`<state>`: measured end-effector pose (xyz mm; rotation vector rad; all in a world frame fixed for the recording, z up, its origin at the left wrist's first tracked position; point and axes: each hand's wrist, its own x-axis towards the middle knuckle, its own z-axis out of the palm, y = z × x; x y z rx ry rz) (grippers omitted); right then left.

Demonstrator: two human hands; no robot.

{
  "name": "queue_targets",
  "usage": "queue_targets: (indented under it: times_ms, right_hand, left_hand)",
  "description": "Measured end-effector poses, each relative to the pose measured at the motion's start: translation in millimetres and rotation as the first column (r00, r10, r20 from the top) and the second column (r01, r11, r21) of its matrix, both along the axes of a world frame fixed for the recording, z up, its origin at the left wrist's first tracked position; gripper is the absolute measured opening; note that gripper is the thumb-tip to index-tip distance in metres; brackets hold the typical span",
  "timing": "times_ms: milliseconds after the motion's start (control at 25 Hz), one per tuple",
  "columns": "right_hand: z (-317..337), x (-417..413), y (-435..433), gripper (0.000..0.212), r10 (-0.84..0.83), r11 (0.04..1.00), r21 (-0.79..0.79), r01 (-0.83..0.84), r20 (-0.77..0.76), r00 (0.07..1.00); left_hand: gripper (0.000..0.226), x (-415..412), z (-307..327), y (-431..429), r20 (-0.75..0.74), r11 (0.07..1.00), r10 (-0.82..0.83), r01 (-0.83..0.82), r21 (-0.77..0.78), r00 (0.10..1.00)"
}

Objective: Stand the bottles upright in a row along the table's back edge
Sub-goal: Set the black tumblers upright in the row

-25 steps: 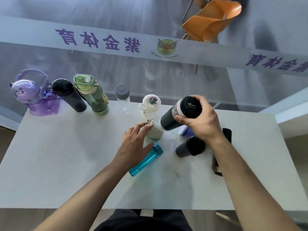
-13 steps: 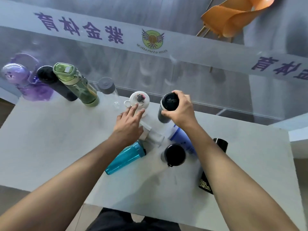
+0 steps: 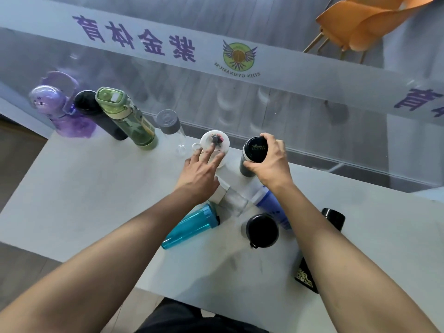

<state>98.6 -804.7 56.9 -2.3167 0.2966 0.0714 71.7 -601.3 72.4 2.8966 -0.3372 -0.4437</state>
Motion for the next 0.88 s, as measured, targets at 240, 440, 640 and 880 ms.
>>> queue_targets:
  times_ms: [240, 440, 640, 880]
  right_hand:
    - [-0.6, -5.3, 0.2, 0.082, -0.005, 1.0, 0.017, 0.005, 0.018, 1.0]
    - [0.4, -4.0, 1.1, 0.082, -0.02, 1.0, 0.005, 0.02, 0.003, 1.0]
    - [0.2, -8.7, 3.7, 0.082, -0.048, 0.998, -0.032, 0.049, 0.005, 0.999]
    - [0.3, -14.8, 7.3, 0.083, -0.1, 0.993, -0.06, 0.101, 0.009, 0.995]
  left_hand:
    - [0.058, 9.9, 1.0, 3.9, 0.269, 1.0, -0.006, 0.008, -0.005, 0.963]
    - [0.066, 13.6, -10.5, 5.5, 0.121, 1.0, 0.015, -0.017, 0.019, 0.993]
    - [0.066, 8.7, -17.1, 9.6, 0.079, 0.999, -0.023, 0.02, 0.045, 0.997]
    - [0.075, 1.8, -28.8, 12.3, 0.028, 0.999, -0.043, 0.042, 0.035, 0.999]
